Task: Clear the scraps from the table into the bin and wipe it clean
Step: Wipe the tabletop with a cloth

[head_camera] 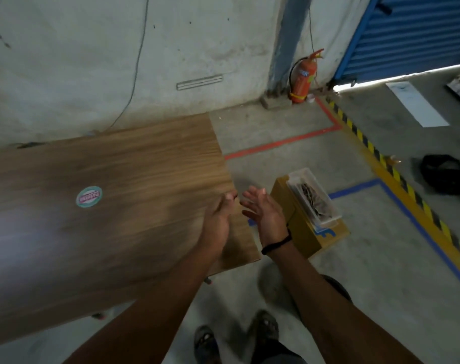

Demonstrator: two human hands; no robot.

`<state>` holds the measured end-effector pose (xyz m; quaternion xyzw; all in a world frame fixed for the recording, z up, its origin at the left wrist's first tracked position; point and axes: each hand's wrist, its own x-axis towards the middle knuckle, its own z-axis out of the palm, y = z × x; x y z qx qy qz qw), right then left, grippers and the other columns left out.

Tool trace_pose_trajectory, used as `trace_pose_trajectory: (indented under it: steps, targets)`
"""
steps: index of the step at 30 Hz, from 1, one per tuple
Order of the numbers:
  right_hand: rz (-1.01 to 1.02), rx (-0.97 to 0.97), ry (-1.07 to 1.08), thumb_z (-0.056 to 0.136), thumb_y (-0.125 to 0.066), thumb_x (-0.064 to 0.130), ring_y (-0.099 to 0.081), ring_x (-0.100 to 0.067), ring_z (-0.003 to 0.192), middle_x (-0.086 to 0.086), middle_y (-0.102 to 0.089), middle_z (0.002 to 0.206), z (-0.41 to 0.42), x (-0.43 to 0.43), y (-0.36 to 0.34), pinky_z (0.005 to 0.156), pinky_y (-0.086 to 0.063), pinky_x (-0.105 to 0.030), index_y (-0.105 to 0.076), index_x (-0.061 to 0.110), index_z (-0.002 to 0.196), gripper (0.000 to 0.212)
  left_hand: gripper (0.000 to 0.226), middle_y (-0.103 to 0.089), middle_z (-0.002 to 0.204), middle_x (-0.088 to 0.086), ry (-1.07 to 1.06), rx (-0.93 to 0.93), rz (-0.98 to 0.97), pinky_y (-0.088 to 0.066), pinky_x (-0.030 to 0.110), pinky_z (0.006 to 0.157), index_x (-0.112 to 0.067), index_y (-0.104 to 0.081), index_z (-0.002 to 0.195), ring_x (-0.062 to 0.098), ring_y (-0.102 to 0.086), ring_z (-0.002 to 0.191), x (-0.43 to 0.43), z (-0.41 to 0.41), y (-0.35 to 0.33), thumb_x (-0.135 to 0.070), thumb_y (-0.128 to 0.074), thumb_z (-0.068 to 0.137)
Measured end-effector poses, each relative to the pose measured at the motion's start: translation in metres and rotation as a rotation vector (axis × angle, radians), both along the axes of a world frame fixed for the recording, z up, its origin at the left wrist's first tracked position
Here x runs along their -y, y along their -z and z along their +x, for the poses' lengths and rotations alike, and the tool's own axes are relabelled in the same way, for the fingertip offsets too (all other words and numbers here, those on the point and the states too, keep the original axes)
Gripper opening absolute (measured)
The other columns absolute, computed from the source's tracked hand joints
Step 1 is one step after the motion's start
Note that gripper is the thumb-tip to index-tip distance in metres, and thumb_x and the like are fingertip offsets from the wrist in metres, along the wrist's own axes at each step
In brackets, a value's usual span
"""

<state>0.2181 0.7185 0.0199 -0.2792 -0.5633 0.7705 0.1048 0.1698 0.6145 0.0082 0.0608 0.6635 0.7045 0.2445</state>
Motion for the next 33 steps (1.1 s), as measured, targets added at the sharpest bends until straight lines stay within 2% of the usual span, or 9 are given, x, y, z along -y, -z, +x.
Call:
trace_pose_trajectory:
  steps: [2,4,9,13,16,19,21,27,33]
  targets:
    - [0.027,0.028,0.021,0.101,-0.035,0.036,-0.059,-0.025,0.113,-0.010,-0.061,0.124,-0.005,-0.022,0.012,0.093,-0.049,-0.037,-0.058,0.018,0.118,0.034,0.023,-0.063,0.110,-0.013,0.029,-0.151,-0.161,-0.039,0.018,0.088,-0.026,-0.061,0.113,-0.013,-0.055,0.096,-0.026,-0.005,0.019,-0.025,-0.042,0.100]
    - [0.055,0.061,0.052,0.101,-0.036,0.033,-0.059,-0.025,0.110,-0.011,-0.061,0.124,-0.011,-0.046,0.027,0.087,-0.050,-0.030,-0.055,0.009,0.126,0.039,0.031,-0.060,0.126,-0.004,0.113,-0.336,-0.390,-0.037,0.025,0.098,-0.022,-0.057,0.123,0.001,-0.053,0.114,-0.050,-0.015,0.043,-0.032,-0.039,0.100]
    - [0.139,0.120,-0.043,0.099,-0.045,0.020,-0.054,-0.019,0.116,-0.009,-0.055,0.133,-0.032,-0.098,0.075,0.086,-0.047,-0.014,-0.053,0.003,0.130,0.036,0.063,-0.032,0.153,0.008,0.324,-0.701,-0.941,0.002,0.042,0.117,-0.017,-0.047,0.136,0.026,-0.021,0.145,-0.079,-0.043,0.105,-0.054,-0.023,0.091]
    - [0.254,0.129,-0.336,0.098,-0.048,0.024,-0.047,-0.006,0.114,0.003,-0.050,0.129,-0.045,-0.100,0.116,0.078,-0.039,0.003,-0.049,0.015,0.135,0.039,0.074,-0.030,0.154,0.012,0.342,-0.783,-1.176,-0.007,0.047,0.117,-0.012,-0.044,0.139,0.028,-0.019,0.145,-0.071,-0.049,0.133,-0.056,-0.016,0.087]
    - [0.276,0.152,-0.314,0.097,-0.050,0.024,-0.047,-0.005,0.112,0.007,-0.050,0.125,-0.050,-0.103,0.139,0.083,-0.041,-0.002,-0.050,0.014,0.134,0.038,0.069,-0.029,0.154,0.012,0.352,-0.820,-1.181,-0.008,0.043,0.118,-0.011,-0.042,0.140,0.027,-0.019,0.145,-0.072,-0.050,0.138,-0.055,-0.021,0.090]
    - [0.268,0.215,-0.172,0.097,-0.051,0.024,-0.048,-0.005,0.111,0.003,-0.053,0.122,-0.054,-0.131,0.167,0.102,-0.041,-0.023,-0.053,0.012,0.131,0.036,0.065,-0.031,0.153,0.013,0.324,-0.835,-1.153,-0.009,0.044,0.118,-0.010,-0.044,0.138,0.027,-0.020,0.145,-0.075,-0.049,0.143,-0.052,-0.025,0.092]
    - [0.320,0.296,-0.137,0.096,-0.052,0.026,-0.046,-0.008,0.114,-0.004,-0.054,0.129,-0.058,-0.158,0.191,0.101,-0.036,-0.021,-0.053,0.010,0.132,0.039,0.063,-0.032,0.153,0.013,0.309,-0.842,-1.132,-0.009,0.044,0.118,-0.009,-0.047,0.135,0.027,-0.020,0.144,-0.073,-0.049,0.147,-0.051,-0.028,0.092]
    - [0.978,0.682,-0.374,0.099,-0.035,0.043,-0.040,-0.033,0.132,-0.015,-0.044,0.144,-0.083,-0.257,0.301,0.113,-0.028,-0.044,-0.041,0.011,0.140,0.052,0.063,-0.022,0.157,0.007,0.295,-0.809,-1.108,-0.001,0.037,0.120,-0.012,-0.040,0.141,0.018,-0.004,0.147,-0.070,-0.049,0.146,-0.052,-0.029,0.093]
    - [1.105,0.812,-0.113,0.098,-0.037,0.032,-0.034,-0.033,0.135,-0.013,-0.038,0.148,-0.107,-0.332,0.353,0.113,-0.022,-0.049,-0.037,0.013,0.142,0.048,0.061,-0.021,0.157,0.008,0.307,-0.803,-1.109,-0.001,0.036,0.120,-0.012,-0.039,0.140,0.019,-0.007,0.147,-0.073,-0.048,0.141,-0.050,-0.030,0.094]
